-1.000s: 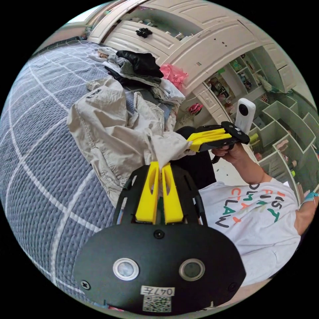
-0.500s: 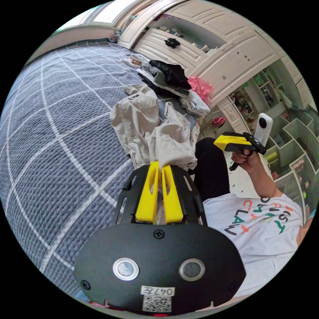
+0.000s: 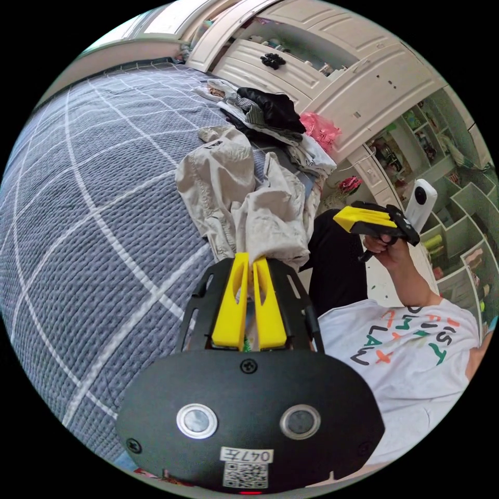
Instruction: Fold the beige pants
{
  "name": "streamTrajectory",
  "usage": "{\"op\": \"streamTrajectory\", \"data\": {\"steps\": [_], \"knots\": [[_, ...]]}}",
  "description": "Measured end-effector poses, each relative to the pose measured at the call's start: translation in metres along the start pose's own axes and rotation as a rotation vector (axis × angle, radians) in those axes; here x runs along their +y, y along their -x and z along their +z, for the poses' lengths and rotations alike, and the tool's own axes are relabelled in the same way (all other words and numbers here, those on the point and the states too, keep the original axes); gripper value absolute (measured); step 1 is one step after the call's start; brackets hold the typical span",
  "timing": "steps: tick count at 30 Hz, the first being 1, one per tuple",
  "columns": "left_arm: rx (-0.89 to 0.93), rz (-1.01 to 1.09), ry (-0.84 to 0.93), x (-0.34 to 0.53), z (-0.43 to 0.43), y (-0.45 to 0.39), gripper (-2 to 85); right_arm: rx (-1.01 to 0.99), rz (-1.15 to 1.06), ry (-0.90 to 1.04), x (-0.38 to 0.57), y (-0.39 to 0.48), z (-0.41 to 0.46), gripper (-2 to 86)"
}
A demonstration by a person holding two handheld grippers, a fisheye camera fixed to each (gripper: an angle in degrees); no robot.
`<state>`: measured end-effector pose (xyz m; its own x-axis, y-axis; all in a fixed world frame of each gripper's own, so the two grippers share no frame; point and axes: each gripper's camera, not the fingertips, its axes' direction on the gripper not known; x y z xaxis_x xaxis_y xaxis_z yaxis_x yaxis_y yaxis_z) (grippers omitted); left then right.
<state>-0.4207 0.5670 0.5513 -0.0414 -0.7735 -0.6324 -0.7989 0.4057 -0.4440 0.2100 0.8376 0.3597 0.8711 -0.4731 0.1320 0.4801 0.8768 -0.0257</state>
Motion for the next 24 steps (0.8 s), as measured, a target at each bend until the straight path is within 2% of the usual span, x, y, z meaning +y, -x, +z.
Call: {"op": "streamTrajectory", "data": {"steps": [5, 9, 17, 24], "knots": [[-0.025, -0.014, -0.010, -0.007, -0.008, 0.001, -0.9, 0.201, -0.105, -0.006, 0.017, 0.007, 0.011, 0.5], [-0.103, -0.017, -0.015, -0.001, -0.024, -0.010, -0.9, 0.257, -0.187, -0.062, 0.027, 0.009, 0.021, 0.6], [-0.167, -0.086, -0.038, 0.025, -0.058, -0.010, -0.9, 0.111, -0.107, -0.048, 0.028, -0.040, 0.036, 0.4], [-0.130, 0.083, -0.008, 0.036, -0.089, -0.063, -0.8, 0.138, -0.122, -0.044, 0.027, -0.077, 0.030, 0.8]]}}
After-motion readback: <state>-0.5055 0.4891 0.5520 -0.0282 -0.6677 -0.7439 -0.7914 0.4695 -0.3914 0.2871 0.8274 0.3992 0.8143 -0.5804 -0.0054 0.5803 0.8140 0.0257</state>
